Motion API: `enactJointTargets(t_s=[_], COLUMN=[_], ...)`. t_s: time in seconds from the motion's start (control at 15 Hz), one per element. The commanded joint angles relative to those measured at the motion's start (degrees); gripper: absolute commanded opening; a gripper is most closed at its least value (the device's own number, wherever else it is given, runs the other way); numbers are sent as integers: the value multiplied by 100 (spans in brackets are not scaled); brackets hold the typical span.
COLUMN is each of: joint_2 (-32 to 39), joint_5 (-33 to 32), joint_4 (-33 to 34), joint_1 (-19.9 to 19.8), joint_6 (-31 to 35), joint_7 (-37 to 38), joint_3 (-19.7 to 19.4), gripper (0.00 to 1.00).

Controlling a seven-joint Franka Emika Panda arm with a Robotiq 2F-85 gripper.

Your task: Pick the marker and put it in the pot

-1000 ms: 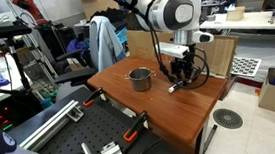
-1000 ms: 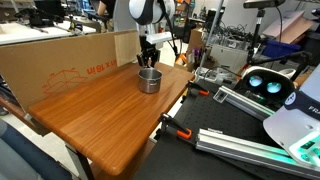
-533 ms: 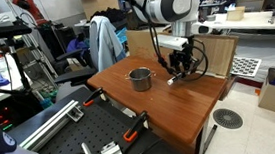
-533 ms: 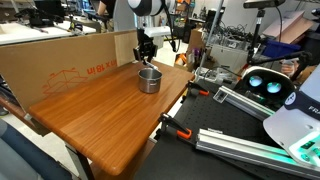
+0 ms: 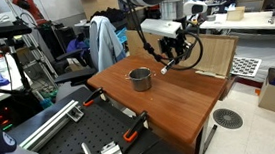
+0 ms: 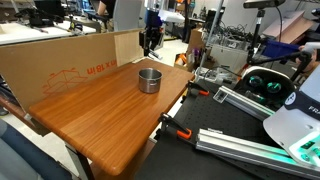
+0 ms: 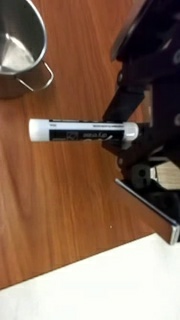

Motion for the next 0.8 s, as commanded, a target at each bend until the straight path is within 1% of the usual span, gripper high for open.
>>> enactJointTargets(t_s=[0.0,0.2,0.4,0.6,0.73], joint_2=[-735,-1124,-1395,-1510,-1503], joint_5=[503,1214,2386,3447,3970], joint_4=[-1052,-1671,-2092,-2235,-2255], joint_1=[-213,-269,-345,-294,-256], joint_6=[933,1493,1945,2173,2320], joint_7=[-781,-1497,-2545,-3402,-3842], joint_3=[323,656,1156,1474,1592], gripper=[6,6,6,6,6])
